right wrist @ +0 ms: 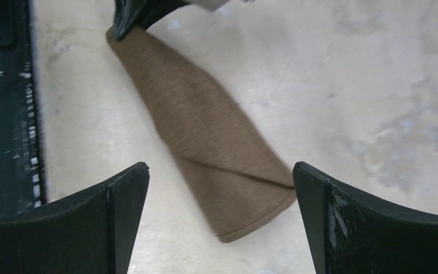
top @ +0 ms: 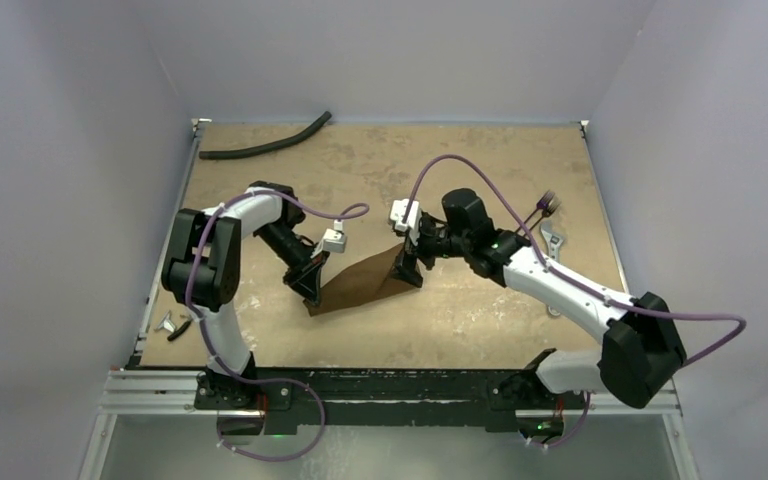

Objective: Fold the napkin into a case and place the utensils inside
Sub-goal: Reset both arms

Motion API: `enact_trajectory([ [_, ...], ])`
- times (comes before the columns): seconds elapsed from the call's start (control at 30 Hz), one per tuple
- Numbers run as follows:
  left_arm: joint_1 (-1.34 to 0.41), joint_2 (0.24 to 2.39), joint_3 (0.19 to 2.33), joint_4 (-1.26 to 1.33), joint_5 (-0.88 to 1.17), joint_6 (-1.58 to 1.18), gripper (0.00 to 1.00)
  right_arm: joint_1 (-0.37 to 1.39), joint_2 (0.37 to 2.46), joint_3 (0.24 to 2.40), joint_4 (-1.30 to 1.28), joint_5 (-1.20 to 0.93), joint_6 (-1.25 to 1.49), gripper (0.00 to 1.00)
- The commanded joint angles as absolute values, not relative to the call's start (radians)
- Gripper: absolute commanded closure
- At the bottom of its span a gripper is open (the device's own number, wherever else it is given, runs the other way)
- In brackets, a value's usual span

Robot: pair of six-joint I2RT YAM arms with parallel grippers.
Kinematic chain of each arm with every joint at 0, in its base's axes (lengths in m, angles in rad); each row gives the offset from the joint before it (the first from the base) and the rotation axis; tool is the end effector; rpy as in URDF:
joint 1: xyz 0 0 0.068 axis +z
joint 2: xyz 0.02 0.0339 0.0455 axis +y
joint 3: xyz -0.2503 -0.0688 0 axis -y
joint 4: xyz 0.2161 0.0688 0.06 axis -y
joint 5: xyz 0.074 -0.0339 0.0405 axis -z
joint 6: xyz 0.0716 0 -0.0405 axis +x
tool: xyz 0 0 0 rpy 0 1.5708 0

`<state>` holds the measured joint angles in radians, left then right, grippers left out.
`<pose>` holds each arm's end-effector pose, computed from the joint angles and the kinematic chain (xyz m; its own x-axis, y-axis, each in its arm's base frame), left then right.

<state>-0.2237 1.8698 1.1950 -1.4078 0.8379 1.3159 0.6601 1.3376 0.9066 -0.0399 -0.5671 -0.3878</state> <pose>0.2225 -0.1052 0.1583 -0.4142 0.7582 -0.5036 0.7706 -0.0023 -0.6373 0.2160 0.2164 0.2603 0.0068 -0.3985 -0.9171 -0.9644 0.2398 -0.1114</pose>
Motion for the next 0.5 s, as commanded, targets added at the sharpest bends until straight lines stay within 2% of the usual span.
enact_trajectory([
  [0.0, -0.213, 1.894, 1.236, -1.437, 0.846, 1.387, 1.0, 0.688, 1.332, 0.878, 0.029, -0.448, -0.538, 0.01],
  [0.13, -0.214, 1.878, 1.232, -1.436, 0.836, 1.403, 1.0, 0.703, 1.351, 0.846, 0.135, -0.36, -0.637, 0.02],
  [0.47, -0.218, 1.81, 1.222, -1.434, 0.763, 1.46, 1.0, 0.757, 1.534, 0.922, 0.124, -0.46, -0.732, 0.03],
])
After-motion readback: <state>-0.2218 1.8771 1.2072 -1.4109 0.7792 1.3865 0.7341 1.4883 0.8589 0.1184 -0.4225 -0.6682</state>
